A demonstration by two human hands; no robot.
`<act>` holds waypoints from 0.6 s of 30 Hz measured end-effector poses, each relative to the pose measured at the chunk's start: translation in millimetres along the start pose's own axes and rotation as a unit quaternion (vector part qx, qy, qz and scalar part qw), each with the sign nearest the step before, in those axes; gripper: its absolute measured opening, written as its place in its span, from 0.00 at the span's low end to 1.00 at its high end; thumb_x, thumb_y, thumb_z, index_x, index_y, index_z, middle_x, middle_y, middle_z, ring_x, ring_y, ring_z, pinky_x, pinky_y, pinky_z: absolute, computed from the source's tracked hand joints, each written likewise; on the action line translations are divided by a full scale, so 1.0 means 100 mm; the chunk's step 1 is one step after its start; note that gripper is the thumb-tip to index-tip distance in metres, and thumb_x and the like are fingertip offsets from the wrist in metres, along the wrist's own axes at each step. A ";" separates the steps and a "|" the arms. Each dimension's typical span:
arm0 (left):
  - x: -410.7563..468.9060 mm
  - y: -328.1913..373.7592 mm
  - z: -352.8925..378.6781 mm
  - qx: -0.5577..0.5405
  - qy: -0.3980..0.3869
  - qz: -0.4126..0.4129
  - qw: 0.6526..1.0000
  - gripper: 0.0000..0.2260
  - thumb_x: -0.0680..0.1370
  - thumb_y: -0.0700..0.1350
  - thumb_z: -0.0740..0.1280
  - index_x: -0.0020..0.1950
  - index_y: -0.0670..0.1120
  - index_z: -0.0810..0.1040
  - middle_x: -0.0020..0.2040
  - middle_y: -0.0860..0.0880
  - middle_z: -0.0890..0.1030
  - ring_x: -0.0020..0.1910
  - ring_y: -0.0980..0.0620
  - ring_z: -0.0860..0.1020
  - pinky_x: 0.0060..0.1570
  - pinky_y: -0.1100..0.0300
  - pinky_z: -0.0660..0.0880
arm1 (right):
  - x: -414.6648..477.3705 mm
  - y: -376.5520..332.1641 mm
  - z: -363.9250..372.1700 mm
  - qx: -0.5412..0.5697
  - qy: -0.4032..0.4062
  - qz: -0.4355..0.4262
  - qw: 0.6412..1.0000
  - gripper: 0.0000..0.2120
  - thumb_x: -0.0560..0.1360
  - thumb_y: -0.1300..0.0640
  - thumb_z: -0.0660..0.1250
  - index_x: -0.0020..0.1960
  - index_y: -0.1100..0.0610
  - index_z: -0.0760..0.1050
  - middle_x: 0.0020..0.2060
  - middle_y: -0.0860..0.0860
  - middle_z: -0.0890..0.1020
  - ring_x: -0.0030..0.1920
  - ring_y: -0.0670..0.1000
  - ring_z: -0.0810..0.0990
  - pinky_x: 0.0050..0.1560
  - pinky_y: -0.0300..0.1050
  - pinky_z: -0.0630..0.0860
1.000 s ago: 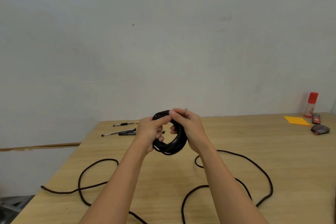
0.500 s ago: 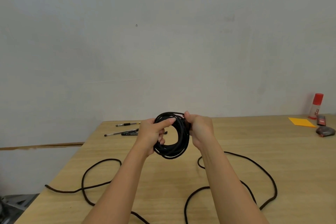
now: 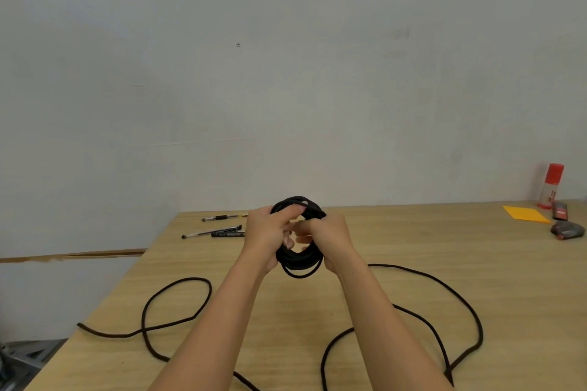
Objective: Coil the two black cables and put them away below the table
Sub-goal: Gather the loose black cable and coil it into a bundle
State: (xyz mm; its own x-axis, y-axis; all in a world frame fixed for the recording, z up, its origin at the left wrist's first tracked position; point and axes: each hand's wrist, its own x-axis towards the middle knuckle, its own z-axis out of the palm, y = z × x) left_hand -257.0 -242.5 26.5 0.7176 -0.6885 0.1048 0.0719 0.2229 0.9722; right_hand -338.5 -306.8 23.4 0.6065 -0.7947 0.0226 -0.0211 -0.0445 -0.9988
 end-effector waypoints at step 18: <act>-0.10 -0.06 0.15 -0.091 -0.012 -0.105 0.990 0.16 0.68 0.54 0.73 0.45 0.43 0.79 0.35 0.49 0.73 0.30 0.52 0.75 0.34 0.59 0.74 | 0.12 0.08 0.07 -0.089 0.243 -0.060 0.964 0.09 0.72 0.67 0.59 0.33 0.62 0.68 0.28 0.52 0.71 0.27 0.49 0.67 0.25 0.40 0.60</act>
State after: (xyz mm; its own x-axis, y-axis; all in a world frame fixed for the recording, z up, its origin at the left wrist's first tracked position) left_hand -275.1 -247.1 22.4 0.6575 -0.7482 -0.0884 0.3425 0.1923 0.9196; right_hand -325.5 -312.4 15.8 0.1705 -0.9654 0.1974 -0.1361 -0.2215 -0.9656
